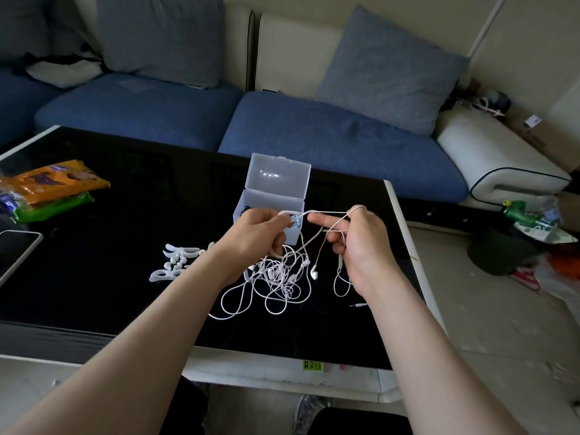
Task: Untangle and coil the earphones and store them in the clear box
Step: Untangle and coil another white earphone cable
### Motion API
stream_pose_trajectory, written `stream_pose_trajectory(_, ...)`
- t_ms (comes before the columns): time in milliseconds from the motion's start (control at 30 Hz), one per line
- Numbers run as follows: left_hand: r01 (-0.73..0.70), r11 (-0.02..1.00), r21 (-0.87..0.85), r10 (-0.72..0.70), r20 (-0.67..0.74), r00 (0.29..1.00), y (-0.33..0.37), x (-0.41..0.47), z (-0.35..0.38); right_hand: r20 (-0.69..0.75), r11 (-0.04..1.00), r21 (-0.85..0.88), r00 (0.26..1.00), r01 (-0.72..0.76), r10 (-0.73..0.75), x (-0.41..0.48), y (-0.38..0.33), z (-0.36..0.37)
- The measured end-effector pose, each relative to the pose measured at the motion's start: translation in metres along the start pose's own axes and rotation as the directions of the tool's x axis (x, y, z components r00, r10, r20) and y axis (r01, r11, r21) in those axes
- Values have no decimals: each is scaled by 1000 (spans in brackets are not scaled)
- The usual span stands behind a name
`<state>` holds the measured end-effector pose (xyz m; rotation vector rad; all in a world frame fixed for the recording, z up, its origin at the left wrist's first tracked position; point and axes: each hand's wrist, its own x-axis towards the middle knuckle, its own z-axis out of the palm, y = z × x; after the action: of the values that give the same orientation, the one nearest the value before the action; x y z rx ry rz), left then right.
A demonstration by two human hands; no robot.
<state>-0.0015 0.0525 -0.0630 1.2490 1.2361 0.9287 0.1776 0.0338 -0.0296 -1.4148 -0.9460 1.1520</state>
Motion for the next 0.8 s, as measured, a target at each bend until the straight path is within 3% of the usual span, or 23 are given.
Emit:
stream_pose_trajectory(100,88,996,-25,-88,-12,996,0,1,0,12,994,-102,999,46,-45,-2,0,0)
stream_pose_trajectory(233,102,995,22,-100,-106,989,-3,0,-2,32,979,-173,995,103,-99,-4,0,2)
stream_pose_trajectory(400,80,977,196,-27,-261,965,-12,4,-6,78,979,-154,990,131,-120,-3,1,0)
stream_pose_trajectory(533,99,983,153,-43,-332,942,-16,8,-8,47,981,-41,981,192,-190,-6,-4,0)
stream_pose_trajectory(600,85,955,283,23,-357,934,-17,11,-11,19,973,-62,975,224,-223,-6,-3,-1)
stream_pose_trajectory(667,101,848,520,71,-300,951,-20,10,-13,26,956,-139,966,258,-257,-5,0,-4)
stream_pose_trajectory(733,141,641,754,50,-224,973,-24,6,-10,55,934,-222,960,279,-274,-5,2,-9)
stream_pose_trajectory(800,162,479,863,45,-209,977,-24,2,-5,104,897,-318,951,308,-290,-4,4,-15)
